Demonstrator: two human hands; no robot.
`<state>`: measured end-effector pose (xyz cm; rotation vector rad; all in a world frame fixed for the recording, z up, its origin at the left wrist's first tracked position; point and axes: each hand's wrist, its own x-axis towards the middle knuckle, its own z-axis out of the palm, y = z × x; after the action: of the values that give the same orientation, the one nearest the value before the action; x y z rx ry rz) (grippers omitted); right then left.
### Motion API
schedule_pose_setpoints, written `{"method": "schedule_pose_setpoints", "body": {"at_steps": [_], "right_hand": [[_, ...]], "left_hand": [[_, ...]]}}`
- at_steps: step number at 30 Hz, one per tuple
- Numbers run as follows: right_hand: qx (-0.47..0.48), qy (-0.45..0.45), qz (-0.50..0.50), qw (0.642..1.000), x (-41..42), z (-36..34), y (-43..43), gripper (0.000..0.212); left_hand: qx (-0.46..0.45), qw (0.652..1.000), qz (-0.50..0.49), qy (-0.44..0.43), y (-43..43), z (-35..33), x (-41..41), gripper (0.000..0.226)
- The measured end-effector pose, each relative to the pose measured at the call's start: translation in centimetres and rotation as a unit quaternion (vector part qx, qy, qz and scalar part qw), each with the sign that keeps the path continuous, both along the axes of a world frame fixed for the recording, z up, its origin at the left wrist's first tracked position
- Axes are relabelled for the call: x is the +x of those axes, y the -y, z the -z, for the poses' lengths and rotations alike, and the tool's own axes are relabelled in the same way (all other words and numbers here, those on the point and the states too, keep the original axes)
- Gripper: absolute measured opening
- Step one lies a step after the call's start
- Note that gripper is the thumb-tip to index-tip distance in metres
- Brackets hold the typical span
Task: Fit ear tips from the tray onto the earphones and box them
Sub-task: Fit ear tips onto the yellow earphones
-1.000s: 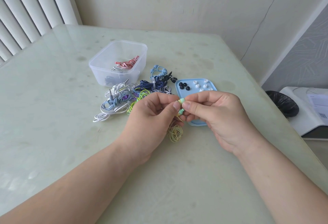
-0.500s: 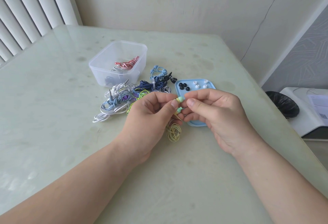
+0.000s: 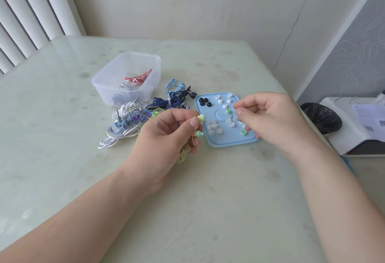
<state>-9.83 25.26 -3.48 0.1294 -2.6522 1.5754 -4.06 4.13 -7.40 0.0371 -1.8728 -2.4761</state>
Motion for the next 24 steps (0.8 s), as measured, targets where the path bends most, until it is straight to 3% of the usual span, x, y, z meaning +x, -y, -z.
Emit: {"method": "schedule_pose_setpoints", "body": {"at_steps": [4,9,13,17,20,24], "right_hand": [[0.112,0.045,-0.009,0.993,0.1,-0.3,-1.2,0.01],[0.105,0.051,0.002,0.993,0.1,-1.1,-1.8,0.009],[0.197,0.078,-0.014,0.977,0.5,-0.8,-1.3,0.01],[0.228,0.069,-0.002,0.971,0.3,-0.3,-1.1,0.009],[0.175,0.03,-0.008,0.984,0.5,-0.3,-1.0,0.008],[-0.041,0.03,-0.077,0.996,1.3,-0.5,0.7,0.008]], "left_hand": [[0.008,1.0,0.004,0.005,-0.1,-0.1,0.1,0.004],[0.022,1.0,0.007,0.008,-0.2,0.0,-0.1,0.015],[0.043,0.999,0.019,0.018,0.1,0.0,-0.2,0.022],[0.064,0.997,0.033,0.026,0.2,-0.2,-0.2,0.032],[0.07,0.997,0.035,0.028,0.1,-0.3,-0.1,0.032],[0.071,0.996,0.039,0.028,0.1,-0.3,-0.1,0.029]]}}
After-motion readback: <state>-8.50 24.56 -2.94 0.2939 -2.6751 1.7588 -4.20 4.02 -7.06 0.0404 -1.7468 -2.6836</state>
